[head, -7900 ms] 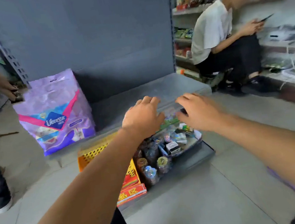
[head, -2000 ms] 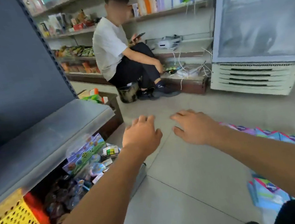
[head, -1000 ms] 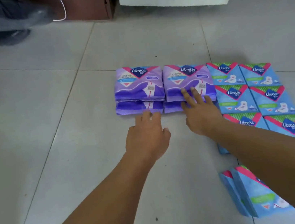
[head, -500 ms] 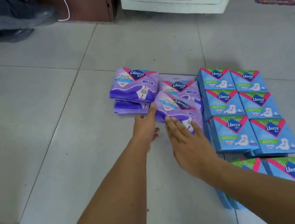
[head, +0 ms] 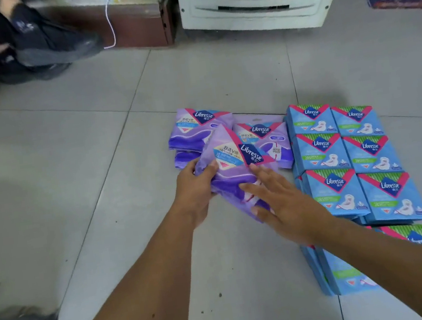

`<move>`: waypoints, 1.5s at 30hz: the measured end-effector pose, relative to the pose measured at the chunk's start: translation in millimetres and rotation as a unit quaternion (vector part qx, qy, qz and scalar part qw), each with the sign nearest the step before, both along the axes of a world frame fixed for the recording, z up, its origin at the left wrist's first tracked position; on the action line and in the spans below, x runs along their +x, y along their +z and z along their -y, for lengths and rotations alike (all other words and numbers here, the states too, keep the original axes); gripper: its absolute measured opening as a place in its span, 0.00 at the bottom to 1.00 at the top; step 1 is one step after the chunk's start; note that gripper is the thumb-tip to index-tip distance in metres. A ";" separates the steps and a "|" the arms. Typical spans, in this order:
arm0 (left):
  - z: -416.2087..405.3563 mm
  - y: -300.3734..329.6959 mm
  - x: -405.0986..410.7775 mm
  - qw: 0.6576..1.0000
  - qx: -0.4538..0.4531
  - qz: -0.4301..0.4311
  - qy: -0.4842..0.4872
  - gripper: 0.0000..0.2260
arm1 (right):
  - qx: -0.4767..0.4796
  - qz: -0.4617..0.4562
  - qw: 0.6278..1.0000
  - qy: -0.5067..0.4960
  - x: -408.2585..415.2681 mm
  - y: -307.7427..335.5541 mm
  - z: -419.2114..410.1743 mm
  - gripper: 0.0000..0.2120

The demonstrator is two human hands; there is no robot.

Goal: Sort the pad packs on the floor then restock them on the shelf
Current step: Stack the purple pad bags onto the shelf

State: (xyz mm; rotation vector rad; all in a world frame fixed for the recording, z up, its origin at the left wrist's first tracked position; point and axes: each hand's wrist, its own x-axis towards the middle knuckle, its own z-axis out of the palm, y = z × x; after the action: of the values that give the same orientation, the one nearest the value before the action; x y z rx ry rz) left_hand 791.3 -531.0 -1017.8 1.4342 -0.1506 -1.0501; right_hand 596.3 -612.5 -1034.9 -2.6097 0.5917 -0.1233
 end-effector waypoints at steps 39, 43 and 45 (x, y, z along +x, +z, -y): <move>-720.2 482.8 -70.9 0.735 0.187 0.425 0.494 0.20 | 0.351 0.173 0.872 0.294 178.1 491.2 -618.5 0.22; -742.6 469.0 -55.9 0.716 0.223 0.403 0.524 0.20 | 0.337 0.190 0.877 0.284 202.9 475.5 -650.8 0.16; -745.2 460.5 -49.6 0.709 0.239 0.397 0.531 0.25 | 0.333 0.196 0.878 0.283 217.2 471.0 -661.3 0.14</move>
State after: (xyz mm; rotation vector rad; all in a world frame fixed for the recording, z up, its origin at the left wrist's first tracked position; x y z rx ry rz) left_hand 741.8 214.3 -557.3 1.9496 0.3508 0.5809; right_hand 813.5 48.8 -563.9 -1.8944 -0.2573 -0.2087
